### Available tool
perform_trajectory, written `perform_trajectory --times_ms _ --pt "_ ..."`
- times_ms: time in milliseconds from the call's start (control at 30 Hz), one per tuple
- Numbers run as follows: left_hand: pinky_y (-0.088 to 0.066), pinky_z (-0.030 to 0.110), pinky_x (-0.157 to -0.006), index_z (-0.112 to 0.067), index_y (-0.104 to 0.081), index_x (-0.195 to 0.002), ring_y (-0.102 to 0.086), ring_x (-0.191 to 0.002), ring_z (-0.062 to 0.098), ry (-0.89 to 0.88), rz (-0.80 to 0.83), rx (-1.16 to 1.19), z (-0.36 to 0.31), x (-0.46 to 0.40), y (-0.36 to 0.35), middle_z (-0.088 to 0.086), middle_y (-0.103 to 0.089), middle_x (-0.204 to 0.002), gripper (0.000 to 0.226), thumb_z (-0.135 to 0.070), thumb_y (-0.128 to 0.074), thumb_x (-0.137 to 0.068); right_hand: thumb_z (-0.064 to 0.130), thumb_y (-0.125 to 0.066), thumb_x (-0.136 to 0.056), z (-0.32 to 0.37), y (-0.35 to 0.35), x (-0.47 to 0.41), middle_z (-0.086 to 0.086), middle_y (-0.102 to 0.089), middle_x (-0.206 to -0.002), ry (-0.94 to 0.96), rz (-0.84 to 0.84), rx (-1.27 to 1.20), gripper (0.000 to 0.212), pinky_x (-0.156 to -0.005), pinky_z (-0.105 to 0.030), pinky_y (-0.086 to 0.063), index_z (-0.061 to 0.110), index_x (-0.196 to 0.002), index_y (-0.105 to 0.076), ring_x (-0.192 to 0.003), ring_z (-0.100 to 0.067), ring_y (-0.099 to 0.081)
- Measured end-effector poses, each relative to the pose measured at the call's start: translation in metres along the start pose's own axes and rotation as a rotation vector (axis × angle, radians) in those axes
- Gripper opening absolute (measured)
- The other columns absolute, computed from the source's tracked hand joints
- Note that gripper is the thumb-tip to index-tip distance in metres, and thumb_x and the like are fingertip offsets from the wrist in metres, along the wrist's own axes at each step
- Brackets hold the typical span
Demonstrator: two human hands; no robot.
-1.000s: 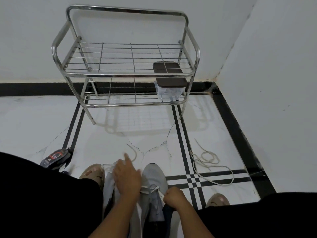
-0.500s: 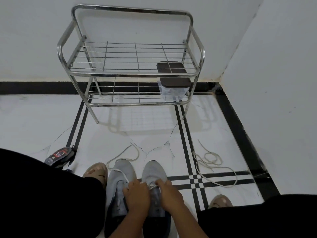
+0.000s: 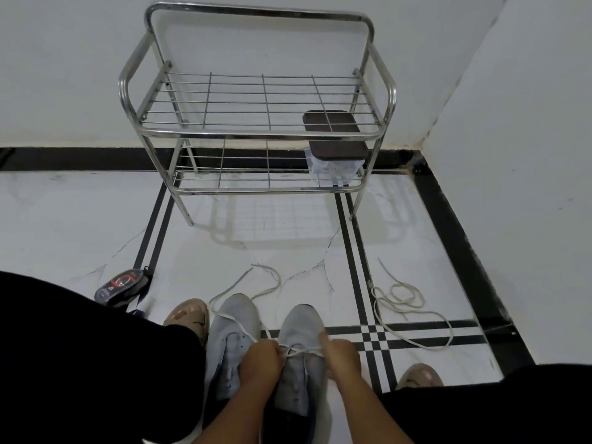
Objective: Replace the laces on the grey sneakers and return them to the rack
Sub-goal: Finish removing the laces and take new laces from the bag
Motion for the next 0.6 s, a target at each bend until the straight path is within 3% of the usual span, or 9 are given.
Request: perform_trajectory --times_ms 67,100,200,333,467,533,600 --pt "-0.045 0.025 -0.075 -0.017 -0.070 -0.101 -0.064 -0.102 0.019 -0.019 0.005 -0.009 -0.004 0.001 -0.001 0.003 -0.069 -0.109 0.027 -0.034 -0.049 -0.096 0.040 -0.053 -0.090 0.016 0.002 -0.001 -0.003 -0.052 -0.119 0.157 -0.189 0.253 0.028 -0.088 -0.033 -0.049 0.021 -0.107 -0.065 -0.108 -0.024 -0.055" --pt "-0.044 0.024 -0.074 -0.017 -0.070 -0.101 -0.064 -0.102 0.019 -0.018 0.009 -0.012 -0.005 0.001 -0.001 0.003 -0.069 -0.108 0.027 -0.032 -0.048 -0.096 0.036 -0.053 -0.090 0.027 -0.001 0.001 0.000 -0.049 -0.124 0.273 -0.200 0.287 0.024 -0.092 -0.033 -0.046 0.024 -0.106 -0.067 -0.114 -0.023 -0.050" --pt "-0.044 0.024 -0.072 -0.015 -0.070 -0.097 -0.065 -0.098 0.020 -0.007 0.030 -0.010 -0.004 0.001 -0.001 0.004 -0.070 -0.105 0.024 -0.028 -0.050 -0.094 0.027 -0.050 -0.093 0.045 -0.019 0.005 0.001 -0.042 -0.138 0.375 -0.080 0.377 0.027 -0.101 -0.037 -0.035 0.027 -0.113 -0.069 -0.124 -0.025 -0.040" --pt "-0.049 0.028 -0.079 -0.010 -0.070 -0.098 -0.065 -0.099 0.023 -0.003 0.054 0.010 -0.002 0.001 0.002 0.009 -0.070 -0.104 0.025 -0.026 -0.051 -0.093 0.023 -0.052 -0.092 0.037 -0.029 0.007 -0.001 -0.040 -0.139 0.318 -0.057 0.385 0.029 -0.101 -0.037 -0.034 0.019 -0.118 -0.064 -0.124 -0.025 -0.039" --pt "-0.050 0.029 -0.083 -0.011 -0.070 -0.099 -0.065 -0.100 0.023 -0.008 0.074 0.016 -0.002 0.000 0.001 0.008 -0.070 -0.106 0.024 -0.025 -0.051 -0.093 0.028 -0.052 -0.092 0.034 -0.024 0.007 -0.001 -0.038 -0.142 0.324 0.011 0.382 0.027 -0.101 -0.038 -0.035 0.021 -0.115 -0.066 -0.125 -0.026 -0.038" --pt "-0.050 0.028 -0.083 -0.011 -0.070 -0.099 -0.065 -0.100 0.022 -0.003 0.076 0.032 -0.002 0.000 0.002 0.008 -0.070 -0.106 0.024 -0.025 -0.052 -0.093 0.026 -0.054 -0.092 0.037 -0.026 0.010 -0.001 -0.043 -0.136 0.318 0.013 0.387 0.024 -0.100 -0.038 -0.037 0.021 -0.113 -0.066 -0.122 -0.027 -0.041" --pt "-0.050 0.028 -0.084 -0.012 -0.071 -0.102 -0.064 -0.102 0.022 0.013 0.073 0.046 -0.002 0.001 0.002 0.007 -0.070 -0.108 0.024 -0.026 -0.053 -0.093 0.024 -0.054 -0.091 0.038 -0.023 0.009 -0.001 -0.054 -0.120 0.219 -0.016 0.194 0.021 -0.096 -0.037 -0.044 0.019 -0.105 -0.070 -0.113 -0.027 -0.051"
Point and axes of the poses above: each hand's wrist, its own x-axis away from the middle knuckle, its own y-axis out of the back of the hand, z = x × y, the point moved 4 cm from there along -x, towards the middle knuckle
